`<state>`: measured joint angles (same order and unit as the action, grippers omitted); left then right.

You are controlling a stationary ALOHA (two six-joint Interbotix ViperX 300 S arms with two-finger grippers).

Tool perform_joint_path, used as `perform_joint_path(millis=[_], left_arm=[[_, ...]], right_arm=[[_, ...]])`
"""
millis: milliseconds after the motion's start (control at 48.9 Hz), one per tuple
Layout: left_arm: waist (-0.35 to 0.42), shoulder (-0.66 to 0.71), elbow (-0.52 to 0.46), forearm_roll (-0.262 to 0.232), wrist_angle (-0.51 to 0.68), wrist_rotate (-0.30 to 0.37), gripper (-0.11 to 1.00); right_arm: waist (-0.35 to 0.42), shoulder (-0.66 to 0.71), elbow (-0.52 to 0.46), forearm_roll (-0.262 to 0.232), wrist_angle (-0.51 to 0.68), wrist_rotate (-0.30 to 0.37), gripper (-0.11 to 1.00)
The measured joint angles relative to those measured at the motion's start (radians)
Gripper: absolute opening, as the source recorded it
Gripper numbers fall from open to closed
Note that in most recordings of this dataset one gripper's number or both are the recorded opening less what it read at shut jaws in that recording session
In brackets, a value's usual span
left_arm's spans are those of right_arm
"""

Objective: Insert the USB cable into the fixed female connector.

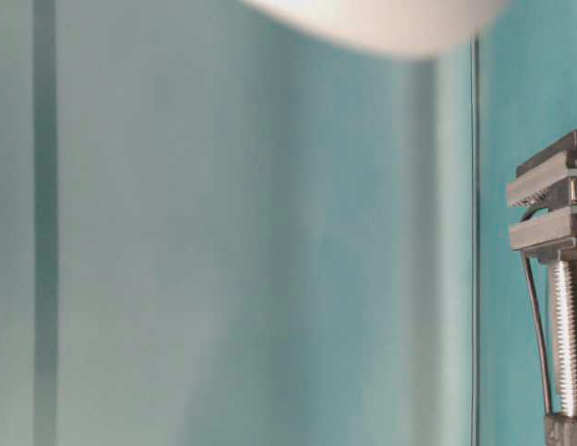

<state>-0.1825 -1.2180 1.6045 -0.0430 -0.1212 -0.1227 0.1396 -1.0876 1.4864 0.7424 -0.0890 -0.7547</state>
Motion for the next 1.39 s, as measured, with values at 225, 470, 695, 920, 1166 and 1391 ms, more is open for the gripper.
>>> perform_joint_path(millis=[225, 470, 695, 920, 1166, 1391], left_arm=[[0.0, 0.0, 0.0, 0.0, 0.0, 0.0, 0.99], [0.0, 0.0, 0.0, 0.0, 0.0, 0.0, 0.99], [0.0, 0.0, 0.0, 0.0, 0.0, 0.0, 0.99], [0.0, 0.0, 0.0, 0.0, -0.002, 0.0, 0.99], [0.0, 0.0, 0.0, 0.0, 0.0, 0.0, 0.99], [0.0, 0.0, 0.0, -0.002, -0.002, 0.0, 0.99]], right_arm=[[0.0, 0.0, -0.002, 0.0, 0.002, 0.002, 0.46], [0.002, 0.0, -0.002, -0.002, 0.035, 0.002, 0.46], [0.0, 0.0, 0.0, -0.002, 0.038, 0.002, 0.46], [0.0, 0.0, 0.0, -0.002, 0.038, 0.002, 0.46], [0.0, 0.0, 0.0, -0.002, 0.038, 0.002, 0.46], [0.0, 0.0, 0.0, -0.002, 0.049, 0.002, 0.46]])
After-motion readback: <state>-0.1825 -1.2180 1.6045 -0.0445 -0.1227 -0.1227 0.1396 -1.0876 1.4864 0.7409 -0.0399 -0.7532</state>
